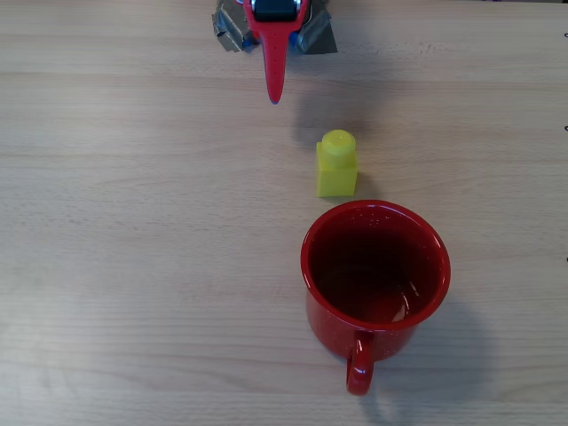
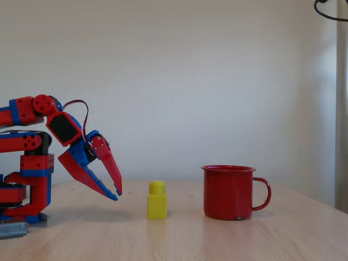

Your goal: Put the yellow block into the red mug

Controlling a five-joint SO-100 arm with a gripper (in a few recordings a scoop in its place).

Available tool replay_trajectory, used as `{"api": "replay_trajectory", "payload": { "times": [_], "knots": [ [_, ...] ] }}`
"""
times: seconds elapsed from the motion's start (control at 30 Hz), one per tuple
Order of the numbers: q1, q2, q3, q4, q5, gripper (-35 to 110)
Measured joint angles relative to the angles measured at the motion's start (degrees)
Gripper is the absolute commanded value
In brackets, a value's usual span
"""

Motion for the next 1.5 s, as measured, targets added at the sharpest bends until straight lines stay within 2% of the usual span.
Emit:
{"api": "replay_trajectory", "payload": {
  "times": [0.6,0.8,1.23,1.5],
  "knots": [
    [0.0,0.0,1.14,0.0,0.88,0],
    [0.0,-5.54,0.44,0.0,1.67,0],
    [-1.85,-31.55,-26.63,0.0,3.69,0],
    [-2.2,-51.77,-47.46,8.88,11.43,0]
  ]
}}
